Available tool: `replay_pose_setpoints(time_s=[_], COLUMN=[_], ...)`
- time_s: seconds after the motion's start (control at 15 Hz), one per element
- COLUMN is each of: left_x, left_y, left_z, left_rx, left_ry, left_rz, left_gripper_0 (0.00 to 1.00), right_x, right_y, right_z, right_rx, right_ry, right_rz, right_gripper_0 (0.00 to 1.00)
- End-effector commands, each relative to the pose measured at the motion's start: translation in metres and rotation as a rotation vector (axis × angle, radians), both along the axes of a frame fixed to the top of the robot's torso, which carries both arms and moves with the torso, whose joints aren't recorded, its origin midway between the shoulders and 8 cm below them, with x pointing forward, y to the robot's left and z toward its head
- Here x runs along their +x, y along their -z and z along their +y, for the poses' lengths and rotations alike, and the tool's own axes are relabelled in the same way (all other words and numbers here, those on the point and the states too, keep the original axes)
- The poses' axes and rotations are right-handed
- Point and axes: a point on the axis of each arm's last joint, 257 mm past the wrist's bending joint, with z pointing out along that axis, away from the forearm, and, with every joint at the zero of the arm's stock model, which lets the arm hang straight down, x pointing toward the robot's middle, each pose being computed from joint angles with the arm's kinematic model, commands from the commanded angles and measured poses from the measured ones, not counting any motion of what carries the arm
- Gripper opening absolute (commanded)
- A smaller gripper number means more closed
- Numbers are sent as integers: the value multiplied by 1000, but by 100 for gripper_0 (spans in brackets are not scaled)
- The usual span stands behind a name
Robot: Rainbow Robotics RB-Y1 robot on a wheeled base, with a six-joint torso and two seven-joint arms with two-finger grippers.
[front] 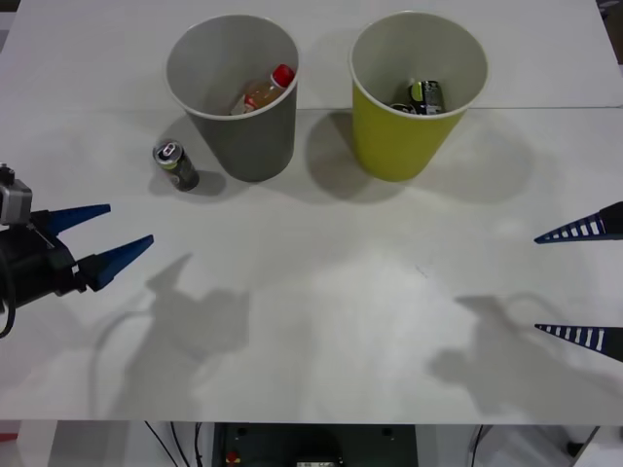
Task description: Put the can into the green bin and the plastic bottle into the gray bin
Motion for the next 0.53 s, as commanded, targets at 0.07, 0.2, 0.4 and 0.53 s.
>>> replay_pose_setpoints(time_s=[0.07,0.2,0.4,0.53], left_x=[8,13,21,35], left_y=[14,26,41,48], left_z=[5,6,11,21], left_rx=[11,-32,-48,-33], left_ry=[43,52,40,12], left_rz=[-69,-123,-205,-256], left_gripper_0=[100,100,100,100], right_x=[0,0,0,0], right_y=[0,0,0,0], right_z=[0,0,0,0], right_rx=[0,0,0,0], right_ry=[0,0,0,0], right_rz=[0,0,0,0], right_gripper_0=[100,100,100,100])
